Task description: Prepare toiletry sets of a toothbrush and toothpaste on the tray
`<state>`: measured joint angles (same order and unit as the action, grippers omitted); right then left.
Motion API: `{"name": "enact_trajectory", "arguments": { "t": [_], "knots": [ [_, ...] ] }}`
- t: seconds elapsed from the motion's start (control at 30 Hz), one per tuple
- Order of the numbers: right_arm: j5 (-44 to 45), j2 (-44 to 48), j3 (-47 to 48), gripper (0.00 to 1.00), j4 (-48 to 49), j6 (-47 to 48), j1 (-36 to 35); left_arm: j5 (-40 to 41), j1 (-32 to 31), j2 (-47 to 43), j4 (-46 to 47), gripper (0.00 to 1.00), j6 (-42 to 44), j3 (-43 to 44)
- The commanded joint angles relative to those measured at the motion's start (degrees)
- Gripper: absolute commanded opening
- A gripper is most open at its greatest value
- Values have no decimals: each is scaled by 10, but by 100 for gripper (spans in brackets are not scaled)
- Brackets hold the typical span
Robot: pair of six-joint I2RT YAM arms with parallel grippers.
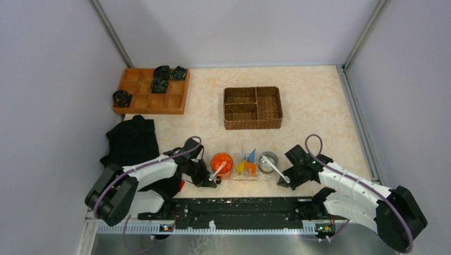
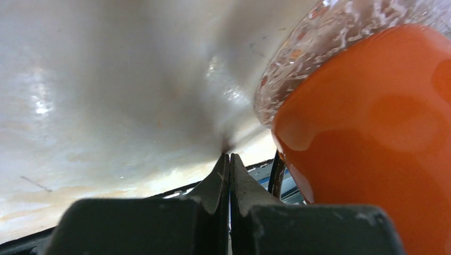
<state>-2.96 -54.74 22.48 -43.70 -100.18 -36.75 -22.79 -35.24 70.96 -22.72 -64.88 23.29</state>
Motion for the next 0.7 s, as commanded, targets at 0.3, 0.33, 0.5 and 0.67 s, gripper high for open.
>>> {"name": "enact_trajectory", "arguments": {
  "t": [0.3, 0.33, 0.5, 0.67],
  "knots": [
    [-7, -41, -6, 0, 58, 16, 35, 35, 2, 31, 23, 0, 13, -1],
    [-8, -45, -7, 0, 61, 19, 38, 35, 1, 33, 25, 0, 14, -1],
    [-11, -51, -6, 0, 68, 30, 54, 33, 2, 45, 34, 0, 17, 2],
    [-13, -50, -7, 0, 70, 43, 69, 32, 1, 59, 41, 0, 21, 7]
  ]
}}
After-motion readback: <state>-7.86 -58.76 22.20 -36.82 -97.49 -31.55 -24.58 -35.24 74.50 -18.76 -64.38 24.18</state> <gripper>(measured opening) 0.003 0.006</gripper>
